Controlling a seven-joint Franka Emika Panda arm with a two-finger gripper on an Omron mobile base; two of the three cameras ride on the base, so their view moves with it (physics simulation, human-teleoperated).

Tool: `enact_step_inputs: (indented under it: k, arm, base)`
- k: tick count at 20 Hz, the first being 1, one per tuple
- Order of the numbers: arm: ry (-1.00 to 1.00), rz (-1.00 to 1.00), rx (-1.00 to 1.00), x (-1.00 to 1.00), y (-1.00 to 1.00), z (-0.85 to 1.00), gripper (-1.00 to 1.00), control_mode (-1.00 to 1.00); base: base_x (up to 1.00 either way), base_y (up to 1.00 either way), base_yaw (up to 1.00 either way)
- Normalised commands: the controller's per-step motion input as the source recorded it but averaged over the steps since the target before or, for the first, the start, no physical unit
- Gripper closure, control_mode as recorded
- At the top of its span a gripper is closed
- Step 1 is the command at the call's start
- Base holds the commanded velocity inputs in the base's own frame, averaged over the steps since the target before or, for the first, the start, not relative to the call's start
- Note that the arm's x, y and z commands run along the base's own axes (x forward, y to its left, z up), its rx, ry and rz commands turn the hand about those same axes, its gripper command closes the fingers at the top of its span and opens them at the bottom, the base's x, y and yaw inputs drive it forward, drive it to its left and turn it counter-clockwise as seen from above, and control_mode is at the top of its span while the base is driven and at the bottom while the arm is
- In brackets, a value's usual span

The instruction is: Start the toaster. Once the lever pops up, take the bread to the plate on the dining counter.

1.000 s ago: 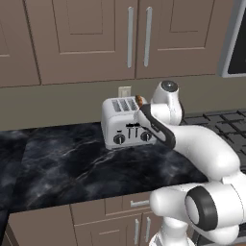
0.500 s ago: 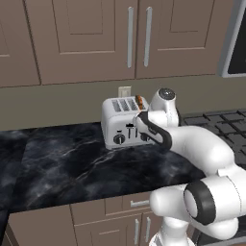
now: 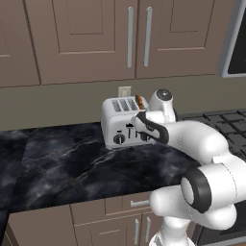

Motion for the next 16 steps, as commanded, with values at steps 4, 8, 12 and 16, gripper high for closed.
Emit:
enact_step_inputs:
  k: [4,8,12,16]
  arm:
    - [0.0,0.0,0.0,0.21,0.0,-0.05,-1.0,-1.0]
    - [0.0,0.0,0.0,0.12,0.0,-0.07,-1.0,-1.0]
    - [0.0,0.0,0.0,0.09,0.0,-0.07,-1.0,-1.0]
    - [0.0,0.0,0.0,0.03,0.0,-0.05,-1.0,-1.0]
  base:
    - [0.0,0.0,0.0]
    - [0.0,0.0,0.0]
    - [0.0,0.0,0.0]
    - [0.0,0.0,0.0]
